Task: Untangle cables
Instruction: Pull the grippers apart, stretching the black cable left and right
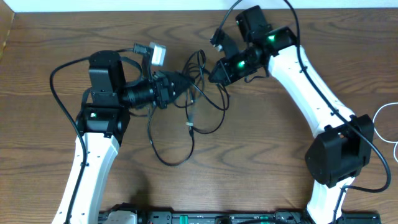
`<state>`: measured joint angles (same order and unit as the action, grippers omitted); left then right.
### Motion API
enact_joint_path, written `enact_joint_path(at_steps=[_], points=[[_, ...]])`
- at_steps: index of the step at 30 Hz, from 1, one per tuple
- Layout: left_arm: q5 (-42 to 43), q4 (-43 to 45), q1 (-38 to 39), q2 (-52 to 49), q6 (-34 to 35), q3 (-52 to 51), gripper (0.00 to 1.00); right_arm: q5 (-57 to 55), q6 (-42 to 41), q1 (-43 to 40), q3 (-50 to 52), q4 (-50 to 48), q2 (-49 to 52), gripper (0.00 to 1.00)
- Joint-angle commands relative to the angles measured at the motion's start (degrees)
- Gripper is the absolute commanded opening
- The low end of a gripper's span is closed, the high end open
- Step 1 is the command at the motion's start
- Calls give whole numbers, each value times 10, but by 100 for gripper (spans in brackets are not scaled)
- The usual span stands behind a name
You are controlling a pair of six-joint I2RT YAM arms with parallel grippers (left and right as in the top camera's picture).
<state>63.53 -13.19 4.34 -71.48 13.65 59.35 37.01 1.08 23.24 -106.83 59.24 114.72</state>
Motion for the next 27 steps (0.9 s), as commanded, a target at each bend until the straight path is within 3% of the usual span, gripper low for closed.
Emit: enact_joint_path(at_steps=[1, 9, 17, 27], points=[[-6, -75, 2, 2, -122, 7, 8, 4, -43, -28, -1, -8, -1, 1], [-107, -225, 1, 0, -243, -7, 8, 92, -61, -85, -1, -31, -17, 1], [-192, -219, 1, 0, -245, -21, 8, 101, -75, -170, -1, -37, -98, 1], [-195, -203, -1, 0, -245, -21, 8, 62, -64, -254, -1, 11, -176, 1]])
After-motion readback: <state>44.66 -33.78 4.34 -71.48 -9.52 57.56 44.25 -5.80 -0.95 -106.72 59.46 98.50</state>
